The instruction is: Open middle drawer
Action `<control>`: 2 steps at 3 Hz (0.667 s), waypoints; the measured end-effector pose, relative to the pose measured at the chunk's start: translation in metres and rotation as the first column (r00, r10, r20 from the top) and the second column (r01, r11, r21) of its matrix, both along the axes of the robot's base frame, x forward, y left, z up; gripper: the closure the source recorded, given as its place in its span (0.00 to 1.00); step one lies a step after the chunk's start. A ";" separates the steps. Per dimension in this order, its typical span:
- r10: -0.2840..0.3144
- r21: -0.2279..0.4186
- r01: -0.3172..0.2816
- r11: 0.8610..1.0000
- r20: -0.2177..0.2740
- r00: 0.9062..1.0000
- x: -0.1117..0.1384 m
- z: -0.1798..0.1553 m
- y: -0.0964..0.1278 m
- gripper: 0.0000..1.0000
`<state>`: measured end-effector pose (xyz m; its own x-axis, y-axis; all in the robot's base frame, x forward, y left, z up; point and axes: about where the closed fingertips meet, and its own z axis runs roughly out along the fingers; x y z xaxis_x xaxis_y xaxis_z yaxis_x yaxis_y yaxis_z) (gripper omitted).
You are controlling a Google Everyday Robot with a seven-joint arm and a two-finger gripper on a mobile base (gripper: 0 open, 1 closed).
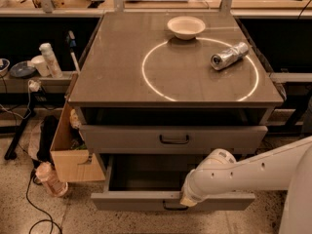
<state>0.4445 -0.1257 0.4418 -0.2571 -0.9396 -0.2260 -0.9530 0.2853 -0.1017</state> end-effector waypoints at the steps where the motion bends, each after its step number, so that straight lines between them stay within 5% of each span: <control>1: -0.014 0.008 0.014 1.000 -0.007 1.000 0.000 0.000 0.000 0.58; 2: -0.018 0.008 0.018 1.000 -0.003 1.000 0.001 0.002 0.000 0.35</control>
Offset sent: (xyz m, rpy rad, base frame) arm 0.0136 -0.0056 0.0188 0.0119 -0.0258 -0.0456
